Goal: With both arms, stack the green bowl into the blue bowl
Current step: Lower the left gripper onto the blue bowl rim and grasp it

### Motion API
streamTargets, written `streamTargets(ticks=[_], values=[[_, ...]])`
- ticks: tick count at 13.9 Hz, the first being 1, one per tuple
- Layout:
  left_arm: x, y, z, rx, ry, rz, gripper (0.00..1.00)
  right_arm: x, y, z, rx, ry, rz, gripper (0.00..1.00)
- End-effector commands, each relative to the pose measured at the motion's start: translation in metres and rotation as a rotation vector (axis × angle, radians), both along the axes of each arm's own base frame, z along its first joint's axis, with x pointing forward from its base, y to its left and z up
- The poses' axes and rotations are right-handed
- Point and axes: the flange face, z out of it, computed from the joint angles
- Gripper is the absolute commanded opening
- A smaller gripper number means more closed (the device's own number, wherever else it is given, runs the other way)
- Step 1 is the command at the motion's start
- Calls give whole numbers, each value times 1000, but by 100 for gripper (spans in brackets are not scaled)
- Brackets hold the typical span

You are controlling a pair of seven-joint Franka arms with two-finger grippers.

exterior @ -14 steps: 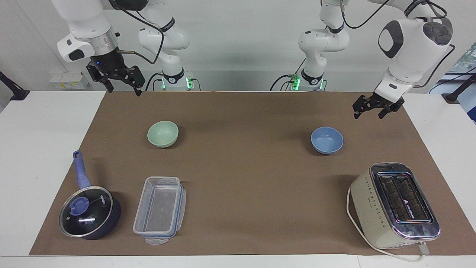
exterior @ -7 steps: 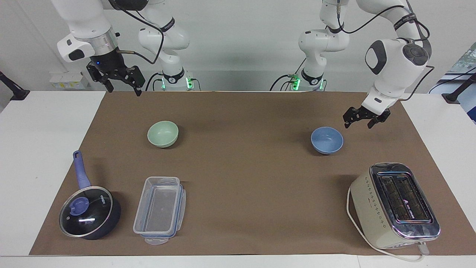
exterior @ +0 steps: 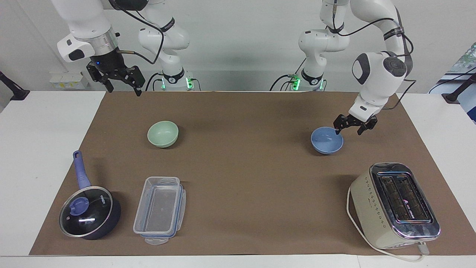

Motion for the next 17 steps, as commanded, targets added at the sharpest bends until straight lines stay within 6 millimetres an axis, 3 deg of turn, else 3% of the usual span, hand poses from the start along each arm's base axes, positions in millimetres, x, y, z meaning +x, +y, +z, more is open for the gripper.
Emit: streamTargets(ticks=[1, 8, 9, 10, 11, 17], values=[[-16, -4, -20, -12, -27, 4, 100, -4, -5, 1, 21, -6, 12, 100], [-23, -7, -80, -7, -20, 9, 100, -4, -5, 1, 21, -6, 12, 100], [-23, -7, -81, -7, -17, 12, 89, -4, -5, 1, 21, -6, 12, 100], [-23, -7, -81, -7, -16, 25, 22, -4, -5, 2, 21, -7, 11, 100], [-22, -6, -80, -7, -16, 26, 0, -4, -5, 1, 21, -6, 11, 100], [-13, -5, -74, -8, -24, 26, 0, -3, -5, 2, 21, -9, 12, 100]])
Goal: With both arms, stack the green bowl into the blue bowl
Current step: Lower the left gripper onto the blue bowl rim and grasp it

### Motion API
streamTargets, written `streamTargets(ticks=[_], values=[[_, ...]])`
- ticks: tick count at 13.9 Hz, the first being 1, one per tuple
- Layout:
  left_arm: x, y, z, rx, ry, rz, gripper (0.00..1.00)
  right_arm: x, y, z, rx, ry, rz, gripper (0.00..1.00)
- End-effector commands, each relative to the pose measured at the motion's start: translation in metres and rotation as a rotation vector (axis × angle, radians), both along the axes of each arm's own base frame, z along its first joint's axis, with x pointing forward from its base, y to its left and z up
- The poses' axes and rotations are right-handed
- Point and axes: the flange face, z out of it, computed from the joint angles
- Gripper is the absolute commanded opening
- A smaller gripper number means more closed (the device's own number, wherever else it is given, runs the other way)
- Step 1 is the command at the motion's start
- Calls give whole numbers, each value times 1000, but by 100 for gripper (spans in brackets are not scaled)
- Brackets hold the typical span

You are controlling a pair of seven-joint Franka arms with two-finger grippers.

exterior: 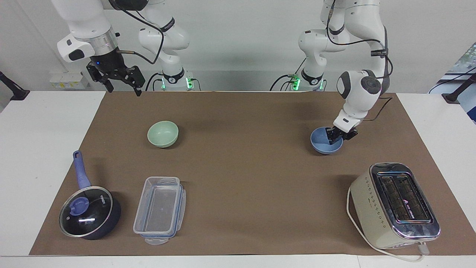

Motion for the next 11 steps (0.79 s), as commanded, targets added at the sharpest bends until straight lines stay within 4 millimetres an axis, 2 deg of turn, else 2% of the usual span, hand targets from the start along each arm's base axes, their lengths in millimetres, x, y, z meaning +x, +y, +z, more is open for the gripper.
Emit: streamTargets(ticks=[1, 3, 6, 9, 11], values=[[4, 3, 4, -5, -12, 16, 0, -3, -5, 2, 21, -10, 11, 100], [10, 5, 17, -5, 14, 16, 0, -3, -5, 2, 21, -9, 12, 100], [23, 6, 47, -6, 49, 14, 0, -3, -5, 2, 21, -9, 14, 100], [36, 9, 86, -9, 82, 19, 0, -3, -5, 2, 21, -9, 14, 100], [41, 11, 120, -16, 99, 23, 0, -4, -5, 1, 21, -6, 17, 100]])
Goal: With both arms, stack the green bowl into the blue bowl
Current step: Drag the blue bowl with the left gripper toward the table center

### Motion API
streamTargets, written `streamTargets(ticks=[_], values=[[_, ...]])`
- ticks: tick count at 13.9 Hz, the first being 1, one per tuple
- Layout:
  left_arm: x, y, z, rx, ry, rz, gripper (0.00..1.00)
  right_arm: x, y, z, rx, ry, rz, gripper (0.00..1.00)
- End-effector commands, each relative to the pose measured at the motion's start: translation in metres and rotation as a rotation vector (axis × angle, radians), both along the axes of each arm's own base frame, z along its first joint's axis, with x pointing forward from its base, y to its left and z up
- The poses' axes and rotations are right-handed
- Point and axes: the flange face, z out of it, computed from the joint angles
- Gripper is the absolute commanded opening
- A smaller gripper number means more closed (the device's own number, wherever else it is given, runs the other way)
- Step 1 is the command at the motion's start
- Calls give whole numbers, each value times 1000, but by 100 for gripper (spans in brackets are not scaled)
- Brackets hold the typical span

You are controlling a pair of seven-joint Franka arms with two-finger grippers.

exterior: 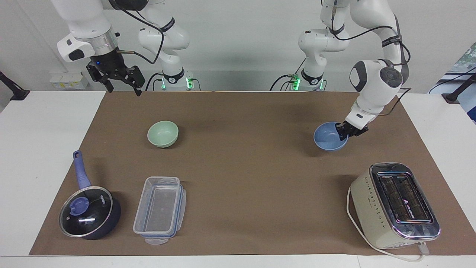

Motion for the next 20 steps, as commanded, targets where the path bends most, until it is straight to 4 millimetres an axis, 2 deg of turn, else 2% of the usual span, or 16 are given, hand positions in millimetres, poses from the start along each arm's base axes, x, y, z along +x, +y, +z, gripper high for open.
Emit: streamTargets(ticks=[1, 3, 6, 11, 16, 18, 20], values=[[8, 8, 50, -12, 29, 16, 0, -3, -5, 2, 21, -10, 17, 100], [12, 8, 82, -27, 46, 21, 0, -3, -5, 2, 21, -9, 18, 100], [15, 4, 118, -57, 52, 27, 0, -4, -5, 1, 21, -6, 18, 100], [11, -16, 111, -79, 56, 28, 0, -4, -5, 1, 21, -6, 18, 100], [6, -71, 79, -110, 44, 20, 0, -3, -5, 1, 21, -7, 15, 100], [2, -99, 66, -140, 33, 29, 0, -3, -5, 1, 21, -7, 15, 100], [1, -135, 45, -136, 31, 43, 0, -3, -5, 1, 21, -7, 15, 100]])
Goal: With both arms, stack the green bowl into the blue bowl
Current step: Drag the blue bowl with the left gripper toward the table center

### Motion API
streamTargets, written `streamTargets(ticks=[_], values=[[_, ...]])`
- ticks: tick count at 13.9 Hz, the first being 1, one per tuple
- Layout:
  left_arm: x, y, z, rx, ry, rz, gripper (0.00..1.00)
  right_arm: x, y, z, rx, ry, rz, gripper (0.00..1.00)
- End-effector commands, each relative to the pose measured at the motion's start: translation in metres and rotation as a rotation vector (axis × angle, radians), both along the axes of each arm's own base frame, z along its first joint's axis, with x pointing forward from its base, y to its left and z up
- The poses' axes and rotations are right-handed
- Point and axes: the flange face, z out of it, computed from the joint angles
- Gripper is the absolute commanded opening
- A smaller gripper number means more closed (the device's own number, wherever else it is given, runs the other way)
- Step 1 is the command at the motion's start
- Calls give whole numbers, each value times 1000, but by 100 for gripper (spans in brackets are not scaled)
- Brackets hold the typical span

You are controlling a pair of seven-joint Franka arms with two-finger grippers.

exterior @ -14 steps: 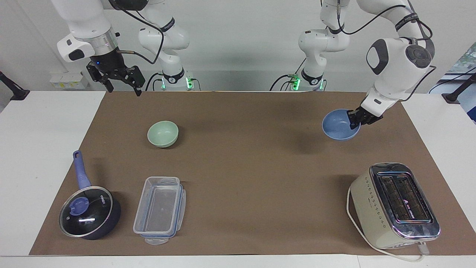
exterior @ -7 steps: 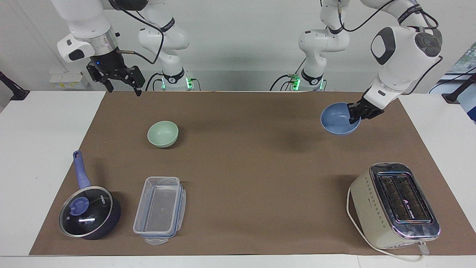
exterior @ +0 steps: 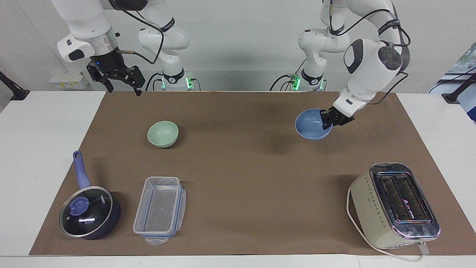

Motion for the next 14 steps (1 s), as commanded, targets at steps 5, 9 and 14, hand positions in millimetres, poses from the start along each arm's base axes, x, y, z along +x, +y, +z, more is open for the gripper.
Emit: streamTargets(ticks=[5, 9, 14], values=[[-20, -111, -61, -8, -28, 50, 0, -4, -5, 1, 21, -4, 18, 100], [-53, -156, -99, -14, -26, 33, 0, -3, -6, 1, 21, -6, 15, 100], [-88, -208, -134, -27, -28, 7, 0, -4, -13, 1, 19, -6, 5, 100]])
